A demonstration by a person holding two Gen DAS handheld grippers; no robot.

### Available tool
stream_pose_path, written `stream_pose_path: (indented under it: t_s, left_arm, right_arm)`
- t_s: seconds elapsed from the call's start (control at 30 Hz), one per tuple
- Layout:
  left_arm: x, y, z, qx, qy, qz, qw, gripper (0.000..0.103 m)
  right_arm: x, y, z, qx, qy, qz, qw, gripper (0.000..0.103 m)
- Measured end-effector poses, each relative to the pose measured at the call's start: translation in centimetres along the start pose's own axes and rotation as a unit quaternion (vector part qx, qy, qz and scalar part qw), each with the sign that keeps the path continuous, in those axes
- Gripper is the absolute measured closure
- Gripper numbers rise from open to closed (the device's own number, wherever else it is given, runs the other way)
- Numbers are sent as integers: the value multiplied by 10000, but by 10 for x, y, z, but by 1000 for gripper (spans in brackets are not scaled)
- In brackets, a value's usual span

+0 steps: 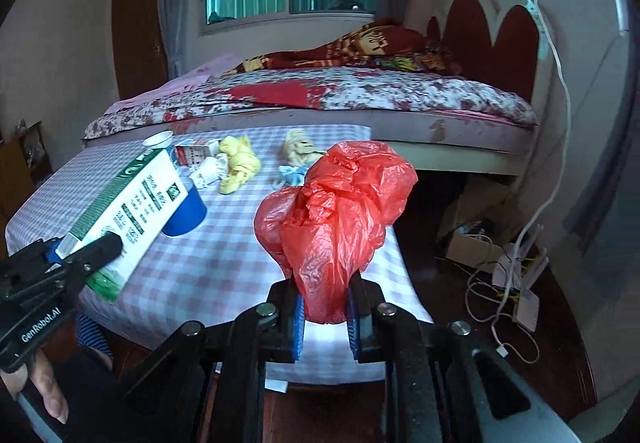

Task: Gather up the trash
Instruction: 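Carry the red bag and carton over the black bin and release both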

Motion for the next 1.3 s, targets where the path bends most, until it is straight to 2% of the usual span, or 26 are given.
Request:
stream_pose_path:
  t_s: [0.2, 0.43, 0.53, 0.73, 1.0, 1.2, 1.27, 1.3]
  left_arm:
    - [-11, -7, 56, 337, -431, 35, 9985, 63]
    - [-20, -23, 132, 731, -1075, -59, 9915, 63]
    - [-23, -33, 165, 923, -1384, -138, 9860, 63]
    - [-23, -58, 215, 1269, -1777, -393, 9751, 63]
    - [-7, -92, 258, 1498, -2119, -891, 9616, 63]
    - [5, -117, 285, 1710, -2358, -1234, 9487, 63]
    - [8, -125, 294, 1741, -2556, -1441, 9400, 61]
    - [11, -129, 297, 1735, -2620, -1531, 9369, 53]
  right_arm:
    - [-26, -23, 37, 241, -189, 56, 9995, 85]
    - [-57, -61, 97, 610, -565, -77, 9965, 85]
    - [-67, -79, 120, 745, -680, -177, 9947, 85]
    - [-76, -112, 153, 975, -804, -389, 9912, 85]
    - [-62, -160, 187, 1210, -775, -868, 9858, 85]
    - [-48, -185, 200, 1288, -575, -1167, 9831, 85]
    - [-43, -194, 205, 1349, -483, -1292, 9812, 82]
    - [-36, -204, 210, 1333, -518, -1516, 9780, 68]
Point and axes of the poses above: each gripper's, at about its wrist camera, not at the fingertips, and x roughly the way its jaws point, z to its right, y to its top, the point moved 9 cm from there along x, roughly the way its jaws point, and after that the axes turned 11 degrees about y, right-handed, at the moved point
